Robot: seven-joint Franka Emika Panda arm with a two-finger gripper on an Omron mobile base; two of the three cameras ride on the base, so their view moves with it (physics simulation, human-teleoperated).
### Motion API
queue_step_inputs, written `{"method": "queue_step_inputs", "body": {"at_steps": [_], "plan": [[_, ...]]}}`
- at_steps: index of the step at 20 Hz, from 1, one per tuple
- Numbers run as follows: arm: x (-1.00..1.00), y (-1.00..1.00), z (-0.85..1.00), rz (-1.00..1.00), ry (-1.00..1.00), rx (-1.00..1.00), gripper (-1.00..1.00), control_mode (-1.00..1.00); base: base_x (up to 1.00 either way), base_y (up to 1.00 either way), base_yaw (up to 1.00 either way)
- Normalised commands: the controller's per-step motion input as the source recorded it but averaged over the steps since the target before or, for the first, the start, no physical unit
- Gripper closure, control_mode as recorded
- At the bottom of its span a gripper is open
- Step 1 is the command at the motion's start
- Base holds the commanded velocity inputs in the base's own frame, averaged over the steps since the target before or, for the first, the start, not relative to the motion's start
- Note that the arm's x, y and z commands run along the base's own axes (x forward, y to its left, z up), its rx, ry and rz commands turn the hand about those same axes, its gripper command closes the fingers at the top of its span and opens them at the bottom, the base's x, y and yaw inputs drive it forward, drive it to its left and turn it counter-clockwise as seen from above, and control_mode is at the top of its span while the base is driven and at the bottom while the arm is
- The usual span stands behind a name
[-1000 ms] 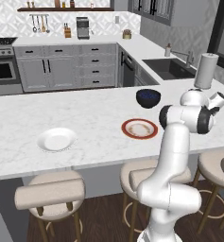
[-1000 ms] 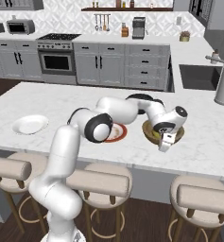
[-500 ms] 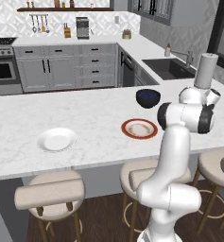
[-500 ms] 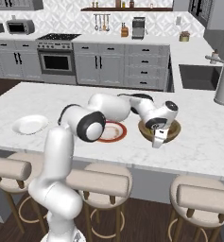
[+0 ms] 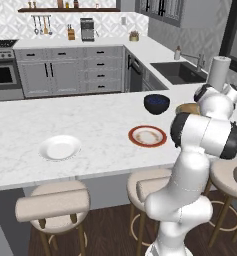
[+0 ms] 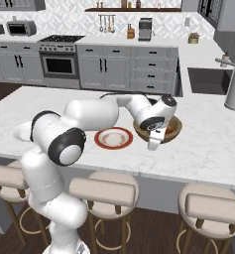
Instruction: Pick the chicken drumstick and cucumber from their plates and place them in the bowl. Then put the bowl in the fridge.
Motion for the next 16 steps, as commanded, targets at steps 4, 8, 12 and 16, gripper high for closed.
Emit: {"method": "queue_step_inputs", "body": {"at_steps": [4, 8, 12, 16], "plan": [[-0.59, 0.82, 0.54, 0.05, 0.06, 0.03, 1.00, -1.00, 0.00, 0.00, 0.00], [-0.53, 1.00, 0.24, 0.05, 0.00, 0.00, 1.00, -1.00, 0.00, 0.00, 0.00], [-0.53, 0.96, 0.23, 0.04, -0.04, 0.00, 1.00, -1.00, 0.00, 0.00, 0.00], [-0.53, 0.52, 0.41, 0.02, -0.11, 0.00, 1.00, -1.00, 0.00, 0.00, 0.00]]}}
